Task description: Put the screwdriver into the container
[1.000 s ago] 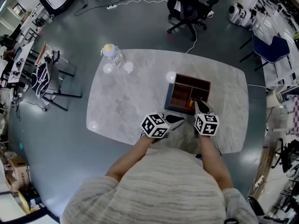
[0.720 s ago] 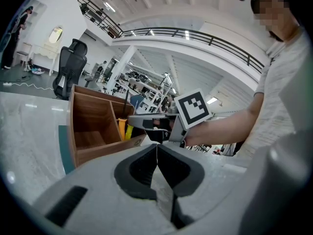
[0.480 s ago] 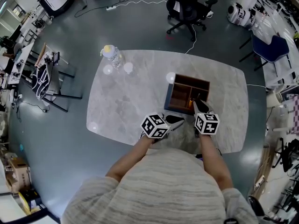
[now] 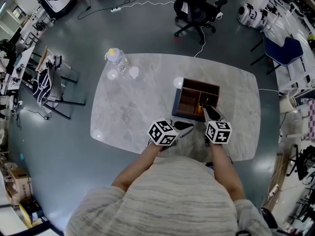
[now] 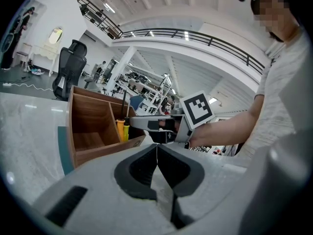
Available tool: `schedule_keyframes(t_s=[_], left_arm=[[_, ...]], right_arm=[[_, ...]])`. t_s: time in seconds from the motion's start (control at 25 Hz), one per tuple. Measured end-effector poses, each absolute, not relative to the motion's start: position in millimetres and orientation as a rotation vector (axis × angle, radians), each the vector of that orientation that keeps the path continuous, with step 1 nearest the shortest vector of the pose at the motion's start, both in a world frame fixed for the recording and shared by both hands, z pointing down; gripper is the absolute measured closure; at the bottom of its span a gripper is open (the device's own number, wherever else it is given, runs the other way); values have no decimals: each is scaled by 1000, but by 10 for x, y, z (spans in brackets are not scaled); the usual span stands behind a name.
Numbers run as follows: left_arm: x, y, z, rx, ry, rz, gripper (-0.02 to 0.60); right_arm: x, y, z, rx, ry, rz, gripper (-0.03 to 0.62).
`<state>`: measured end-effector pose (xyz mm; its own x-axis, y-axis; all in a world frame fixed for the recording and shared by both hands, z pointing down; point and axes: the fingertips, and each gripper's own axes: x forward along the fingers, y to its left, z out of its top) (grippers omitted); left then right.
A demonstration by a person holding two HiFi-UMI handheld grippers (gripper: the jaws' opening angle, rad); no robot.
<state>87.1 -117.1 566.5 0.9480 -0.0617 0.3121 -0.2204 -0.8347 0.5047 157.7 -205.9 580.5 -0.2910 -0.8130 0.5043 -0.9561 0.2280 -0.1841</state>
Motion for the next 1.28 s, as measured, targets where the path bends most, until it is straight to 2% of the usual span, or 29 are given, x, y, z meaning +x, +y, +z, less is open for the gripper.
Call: schedule_keyframes(t_s=[1.12, 1.28], left_arm=[[935, -1205, 5317, 2645, -198, 313, 568], [919, -1213, 5190, 2674, -199, 289, 568]], right_arm=[[1432, -1621, 5163, 1601, -2438, 565, 530], [1428, -1508, 5105, 1564, -2489, 574, 545]])
